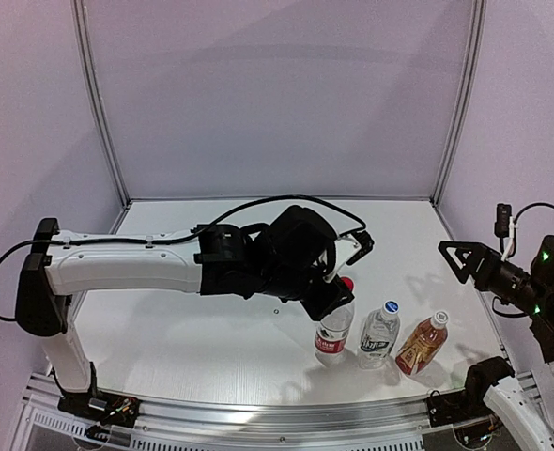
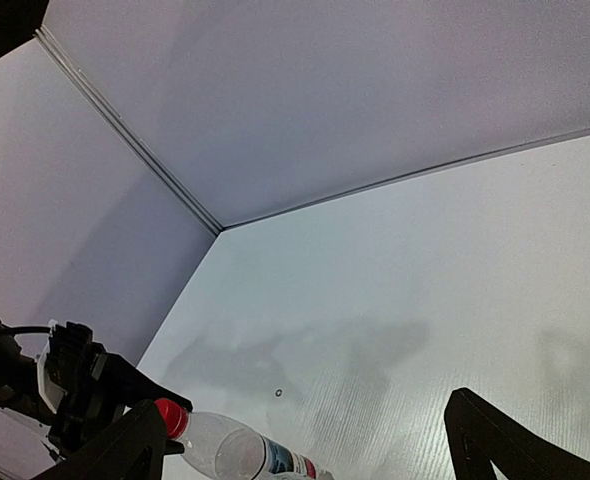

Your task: Unscrew the bottle caps

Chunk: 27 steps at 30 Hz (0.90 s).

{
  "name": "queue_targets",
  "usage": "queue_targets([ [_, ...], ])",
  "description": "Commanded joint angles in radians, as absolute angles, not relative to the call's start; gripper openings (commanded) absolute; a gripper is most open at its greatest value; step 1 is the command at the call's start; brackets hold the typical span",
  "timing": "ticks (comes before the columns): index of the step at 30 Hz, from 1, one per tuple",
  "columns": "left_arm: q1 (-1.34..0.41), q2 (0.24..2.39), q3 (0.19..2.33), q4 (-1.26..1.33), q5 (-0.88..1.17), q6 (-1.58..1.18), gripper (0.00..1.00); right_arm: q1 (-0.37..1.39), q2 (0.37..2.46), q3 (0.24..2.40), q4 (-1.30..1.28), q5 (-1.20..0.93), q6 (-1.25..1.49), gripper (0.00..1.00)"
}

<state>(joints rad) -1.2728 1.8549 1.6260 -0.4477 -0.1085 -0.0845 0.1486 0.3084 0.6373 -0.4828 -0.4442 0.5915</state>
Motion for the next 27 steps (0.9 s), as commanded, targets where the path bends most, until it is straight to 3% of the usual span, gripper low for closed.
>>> queue_targets([
  [1, -1.285, 1.870, 1.663, -0.447, -0.140, -0.085, 0.23, 0.158, 0.328, 0.642, -0.490, -0.430, 0.578, 0.99],
  [4, -1.285, 1.843, 1.636, -0.433, -0.184, -0.082, 0.16, 0.159, 0.376, 0.660, -0.451, -0.403, 0.590, 0.99],
  [10, -1.254, 1.722, 1.519, -0.389, -0.234, -0.089, 0.12, 0.172, 0.580, 0.710, -0.273, -0.478, 0.629, 0.99],
  [15, -1.185, 1.605, 1.392, -0.346, -0.295, -0.138, 0.11, 0.348, 0.785, 0.821, -0.222, -0.333, 0.551, 0.99],
  [19, -1.084, 1.503, 1.275, -0.301, -0.285, -0.176, 0.00, 0.492, 0.953, 0.906, -0.207, -0.172, 0.487, 0.99],
  [22, -1.036, 1.439, 1.212, -0.294, -0.320, -0.160, 0.00, 0.576, 1.065, 0.988, -0.217, -0.026, 0.442, 0.99],
  [27, -0.968, 1.344, 1.168, -0.371, -0.329, -0.201, 0.00, 0.640, 1.178, 1.029, -0.148, -0.109, 0.360, 0.99],
])
